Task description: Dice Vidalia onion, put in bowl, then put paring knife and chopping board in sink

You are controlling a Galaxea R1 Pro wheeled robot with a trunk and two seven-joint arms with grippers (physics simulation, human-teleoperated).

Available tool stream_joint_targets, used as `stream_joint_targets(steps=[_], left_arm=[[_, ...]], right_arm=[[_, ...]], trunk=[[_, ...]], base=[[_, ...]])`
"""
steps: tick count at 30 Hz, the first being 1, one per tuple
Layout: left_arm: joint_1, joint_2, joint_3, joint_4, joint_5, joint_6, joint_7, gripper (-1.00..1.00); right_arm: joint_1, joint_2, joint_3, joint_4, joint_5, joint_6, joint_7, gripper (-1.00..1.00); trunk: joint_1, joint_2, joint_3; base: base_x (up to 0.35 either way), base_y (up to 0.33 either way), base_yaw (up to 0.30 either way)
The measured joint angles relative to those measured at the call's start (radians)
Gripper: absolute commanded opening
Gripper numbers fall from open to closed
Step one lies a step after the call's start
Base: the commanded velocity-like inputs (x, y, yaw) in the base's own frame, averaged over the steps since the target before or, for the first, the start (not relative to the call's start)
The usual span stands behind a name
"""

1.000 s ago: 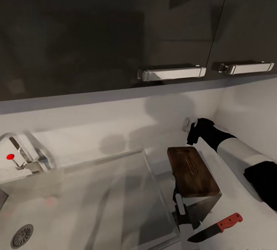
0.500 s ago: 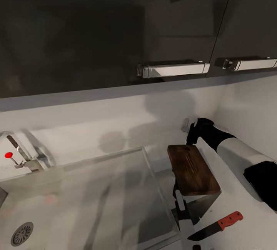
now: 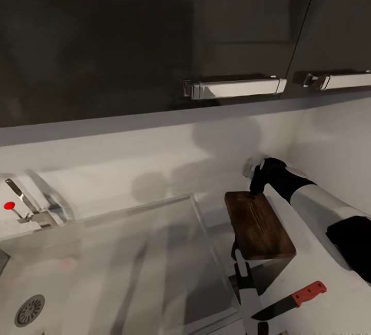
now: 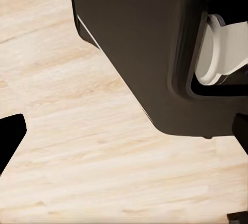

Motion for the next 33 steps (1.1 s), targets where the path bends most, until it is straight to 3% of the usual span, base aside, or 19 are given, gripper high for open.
stream_joint_targets(steps=[33], left_arm=[[0.012, 0.001, 0.0, 0.004, 0.0, 0.002, 0.0, 1.0]], right_arm=[[0.0, 0.0, 0.001, -0.005, 0.0, 0.002, -0.001, 1.0]], trunk=[[0.0, 0.0, -0.052]], base=[[0.0, 0.0, 0.0]])
